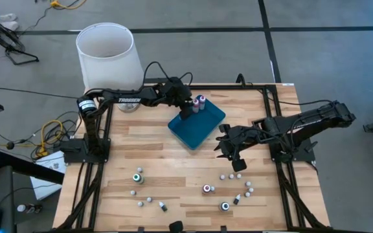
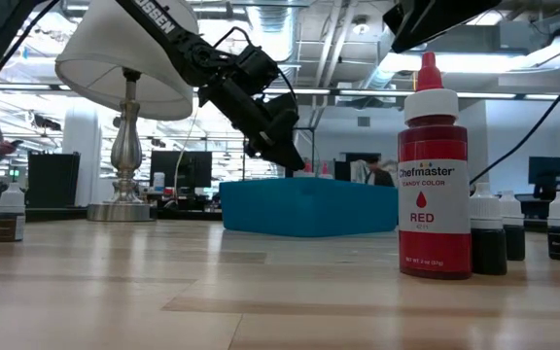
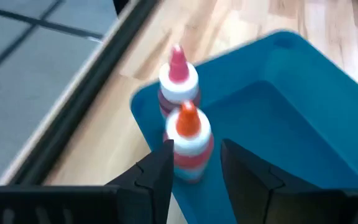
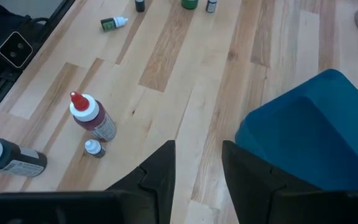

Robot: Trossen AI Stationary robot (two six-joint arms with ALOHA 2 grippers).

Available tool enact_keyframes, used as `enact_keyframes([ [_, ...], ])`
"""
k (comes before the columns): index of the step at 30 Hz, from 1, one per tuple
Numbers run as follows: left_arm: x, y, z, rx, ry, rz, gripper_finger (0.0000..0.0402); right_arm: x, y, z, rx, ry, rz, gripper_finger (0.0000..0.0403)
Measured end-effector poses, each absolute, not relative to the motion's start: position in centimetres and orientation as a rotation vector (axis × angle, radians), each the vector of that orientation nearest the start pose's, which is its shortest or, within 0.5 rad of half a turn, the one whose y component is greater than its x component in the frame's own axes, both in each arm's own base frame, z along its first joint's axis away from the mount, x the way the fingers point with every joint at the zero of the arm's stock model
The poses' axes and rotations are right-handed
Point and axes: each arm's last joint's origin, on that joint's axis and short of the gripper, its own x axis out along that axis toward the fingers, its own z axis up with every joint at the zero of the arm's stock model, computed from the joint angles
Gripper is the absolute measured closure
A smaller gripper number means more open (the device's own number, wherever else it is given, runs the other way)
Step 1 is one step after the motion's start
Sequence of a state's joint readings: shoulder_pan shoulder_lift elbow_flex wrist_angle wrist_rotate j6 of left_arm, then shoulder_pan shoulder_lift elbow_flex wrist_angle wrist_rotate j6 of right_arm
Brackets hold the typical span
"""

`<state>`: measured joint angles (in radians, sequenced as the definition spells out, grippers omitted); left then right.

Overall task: Pick & Place food coloring
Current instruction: Put the large red food coloring bottle into the blue container

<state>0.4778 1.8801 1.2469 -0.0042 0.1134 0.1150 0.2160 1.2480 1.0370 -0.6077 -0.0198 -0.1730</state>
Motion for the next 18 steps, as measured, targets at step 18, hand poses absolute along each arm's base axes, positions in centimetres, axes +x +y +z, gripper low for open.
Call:
enact_keyframes([
  [18,30.4,8.6,30.9,0.020,0.691,0.045,0.0276,24.7,5.0,27.4,-0.182,0.845,0.233,0.0282],
])
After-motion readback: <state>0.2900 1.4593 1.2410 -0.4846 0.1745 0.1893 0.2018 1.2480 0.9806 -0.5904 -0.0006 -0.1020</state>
